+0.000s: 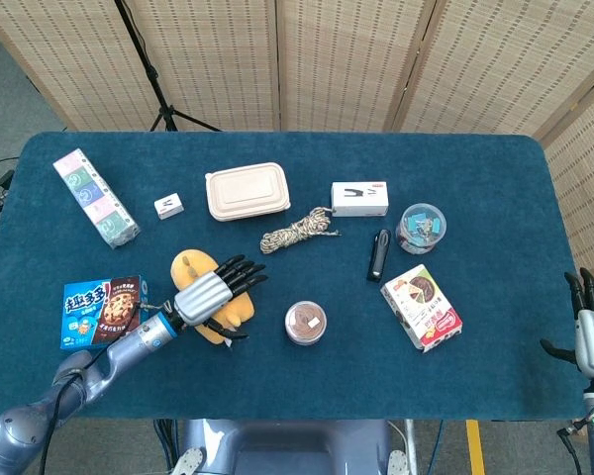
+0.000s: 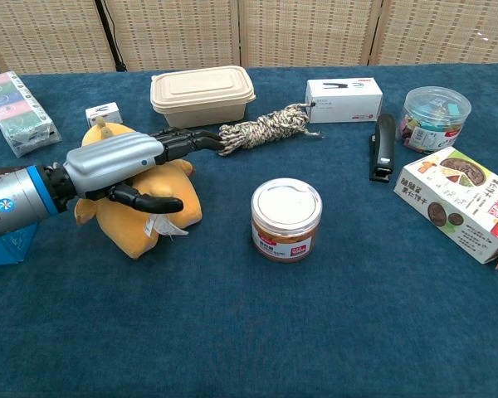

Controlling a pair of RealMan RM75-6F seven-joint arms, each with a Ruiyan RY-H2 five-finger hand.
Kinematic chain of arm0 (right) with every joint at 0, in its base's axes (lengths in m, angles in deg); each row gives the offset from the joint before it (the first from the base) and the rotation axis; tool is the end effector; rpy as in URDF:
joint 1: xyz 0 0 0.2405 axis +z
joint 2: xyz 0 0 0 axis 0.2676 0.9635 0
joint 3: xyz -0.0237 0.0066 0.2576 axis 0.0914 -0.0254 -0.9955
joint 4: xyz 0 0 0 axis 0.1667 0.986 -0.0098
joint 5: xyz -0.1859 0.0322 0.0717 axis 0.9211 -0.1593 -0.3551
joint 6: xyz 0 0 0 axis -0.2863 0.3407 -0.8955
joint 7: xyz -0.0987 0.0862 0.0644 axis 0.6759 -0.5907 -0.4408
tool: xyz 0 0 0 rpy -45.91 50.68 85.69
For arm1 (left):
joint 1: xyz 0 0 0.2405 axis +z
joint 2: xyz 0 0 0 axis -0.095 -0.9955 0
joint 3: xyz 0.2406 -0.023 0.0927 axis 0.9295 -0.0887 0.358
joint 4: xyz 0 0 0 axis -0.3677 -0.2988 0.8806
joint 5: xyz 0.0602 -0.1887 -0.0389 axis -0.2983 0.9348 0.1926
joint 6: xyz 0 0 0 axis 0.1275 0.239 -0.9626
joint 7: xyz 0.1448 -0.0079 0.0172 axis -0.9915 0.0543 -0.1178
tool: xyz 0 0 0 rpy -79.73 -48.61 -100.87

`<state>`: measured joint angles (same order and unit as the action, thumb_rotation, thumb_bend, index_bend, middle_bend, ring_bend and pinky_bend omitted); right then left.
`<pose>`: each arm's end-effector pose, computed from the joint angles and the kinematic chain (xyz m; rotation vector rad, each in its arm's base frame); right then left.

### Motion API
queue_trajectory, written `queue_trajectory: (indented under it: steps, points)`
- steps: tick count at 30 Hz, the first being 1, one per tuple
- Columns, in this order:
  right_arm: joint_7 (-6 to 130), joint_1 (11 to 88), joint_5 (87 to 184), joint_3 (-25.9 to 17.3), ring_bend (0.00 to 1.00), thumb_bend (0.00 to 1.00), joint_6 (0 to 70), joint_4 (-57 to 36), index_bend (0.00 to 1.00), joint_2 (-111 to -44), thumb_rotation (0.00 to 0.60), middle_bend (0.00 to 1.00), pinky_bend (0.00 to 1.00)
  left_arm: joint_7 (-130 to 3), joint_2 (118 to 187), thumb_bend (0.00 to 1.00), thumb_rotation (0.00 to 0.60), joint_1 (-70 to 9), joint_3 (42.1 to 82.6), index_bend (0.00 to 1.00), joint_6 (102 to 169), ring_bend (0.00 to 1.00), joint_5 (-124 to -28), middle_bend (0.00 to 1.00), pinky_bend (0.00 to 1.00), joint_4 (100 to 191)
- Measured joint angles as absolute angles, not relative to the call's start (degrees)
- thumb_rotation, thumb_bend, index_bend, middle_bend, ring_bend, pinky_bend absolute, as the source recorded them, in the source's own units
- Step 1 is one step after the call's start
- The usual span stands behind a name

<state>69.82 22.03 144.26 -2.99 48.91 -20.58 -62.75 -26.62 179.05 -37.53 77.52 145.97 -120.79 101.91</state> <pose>-0.3569 -0.2108 0.1736 1.2202 -0.8949 0.6843 -0.1890 0.3354 -0.0686 -2.2602 -0.7555 -1.2990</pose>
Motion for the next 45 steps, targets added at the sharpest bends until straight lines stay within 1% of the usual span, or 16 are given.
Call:
queue_trajectory:
  steps: [11,19,25,29,32,37,41,45]
  points:
    - [69.8,22.2,144.2,-2.8,0.0,0.0,48.5,-20.7,0.0,-62.7,0.6,0.0,0.0,-29.5,176.6,0.0,0.0,-37.4,80.5,0.0,147.9,0.0,-122.4,0.0,0.0,112.8]
    - [69.9,22.2,144.1,-2.8,0.0,0.0,48.5,-20.7,0.0,-62.7,0.6,0.0,0.0,-33.9,174.1,0.0,0.0,-38.0,81.1,0.0,148.0,0.0,-122.8,0.0,0.0,120.5]
    - [69.9,22.2,144.0,-2.7,0.0,0.0,48.4,-20.7,0.0,-62.6,0.6,0.0,0.0,-36.0,172.3,0.0,0.0,-38.2,80.9,0.0,147.6,0.0,-122.4,0.0,0.0,123.8]
    - [69.8,22.2,144.0,-2.7,0.0,0.0,48.4,-20.7,0.0,-62.6,0.6,0.0,0.0,-37.1,171.3,0.0,0.0,-38.3,80.0,0.0,148.8,0.0,-122.1,0.0,0.0,124.4]
    - [69.9,22.2,144.0,-2.7,0.0,0.0,48.3,-20.8,0.0,-62.6,0.6,0.0,0.0,-38.1,169.9,0.0,0.0,-38.4,78.4,0.0,150.4,0.0,-121.5,0.0,0.0,124.9]
    - [70.0,22.3,144.0,-2.6,0.0,0.0,48.2,-20.9,0.0,-62.6,0.6,0.0,0.0,-37.6,168.0,0.0,0.0,-38.7,75.9,0.0,149.7,0.0,-118.5,0.0,0.0,125.4]
    - [70.1,22.4,143.9,-2.6,0.0,0.0,47.9,-20.9,0.0,-62.7,0.6,0.0,0.0,-36.5,168.3,0.0,0.0,-39.1,74.9,0.0,147.9,0.0,-116.9,0.0,0.0,122.4]
    - [70.4,22.6,143.7,-2.5,0.0,0.0,47.4,-20.7,0.0,-62.9,0.6,0.0,0.0,-34.9,170.0,0.0,0.0,-39.7,74.4,0.0,145.6,0.0,-115.9,0.0,0.0,116.5]
